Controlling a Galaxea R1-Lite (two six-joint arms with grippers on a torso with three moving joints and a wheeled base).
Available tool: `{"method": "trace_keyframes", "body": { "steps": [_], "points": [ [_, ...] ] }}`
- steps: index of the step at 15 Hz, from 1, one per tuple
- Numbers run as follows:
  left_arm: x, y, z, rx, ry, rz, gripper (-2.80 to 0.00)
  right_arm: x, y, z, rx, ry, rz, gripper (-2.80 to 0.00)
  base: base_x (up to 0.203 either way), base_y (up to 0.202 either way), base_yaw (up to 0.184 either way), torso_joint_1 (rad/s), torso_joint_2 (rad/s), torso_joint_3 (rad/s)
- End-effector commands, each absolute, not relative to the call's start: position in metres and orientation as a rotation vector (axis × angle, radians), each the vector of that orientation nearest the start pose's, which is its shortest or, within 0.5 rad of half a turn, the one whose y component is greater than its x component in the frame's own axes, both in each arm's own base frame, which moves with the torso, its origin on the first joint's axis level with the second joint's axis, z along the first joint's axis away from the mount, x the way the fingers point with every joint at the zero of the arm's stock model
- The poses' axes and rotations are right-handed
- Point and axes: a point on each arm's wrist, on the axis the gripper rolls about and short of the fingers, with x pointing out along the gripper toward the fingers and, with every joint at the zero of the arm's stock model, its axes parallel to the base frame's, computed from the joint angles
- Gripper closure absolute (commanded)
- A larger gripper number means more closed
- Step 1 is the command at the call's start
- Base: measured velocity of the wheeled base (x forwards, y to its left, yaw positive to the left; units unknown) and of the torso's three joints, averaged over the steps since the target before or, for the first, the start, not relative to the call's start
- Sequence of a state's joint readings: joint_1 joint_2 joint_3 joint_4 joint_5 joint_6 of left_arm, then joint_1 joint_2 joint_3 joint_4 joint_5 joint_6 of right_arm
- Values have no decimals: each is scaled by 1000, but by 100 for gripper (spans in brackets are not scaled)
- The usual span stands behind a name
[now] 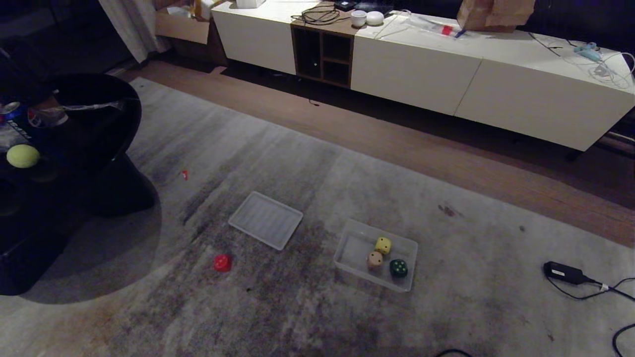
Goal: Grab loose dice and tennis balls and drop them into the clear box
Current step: Pick up toys out of the box
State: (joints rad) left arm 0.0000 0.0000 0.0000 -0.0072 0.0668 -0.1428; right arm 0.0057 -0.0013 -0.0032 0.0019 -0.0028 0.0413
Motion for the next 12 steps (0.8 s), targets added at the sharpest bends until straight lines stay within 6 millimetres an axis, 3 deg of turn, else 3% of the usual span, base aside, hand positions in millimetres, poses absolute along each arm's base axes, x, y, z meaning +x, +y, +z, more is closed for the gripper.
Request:
{"method": "trace_keyframes", "body": {
  "steps": [1, 12],
  "points": [
    [-23, 2, 76, -144, -9, 67, 0, -23, 0, 76, 40, -1, 3, 0, 0, 0, 0, 2, -1, 201],
    [-23, 2, 76, -146, -9, 66, 0, -23, 0, 76, 41, -1, 3, 0, 0, 0, 0, 3, 2, 200]
  ]
}}
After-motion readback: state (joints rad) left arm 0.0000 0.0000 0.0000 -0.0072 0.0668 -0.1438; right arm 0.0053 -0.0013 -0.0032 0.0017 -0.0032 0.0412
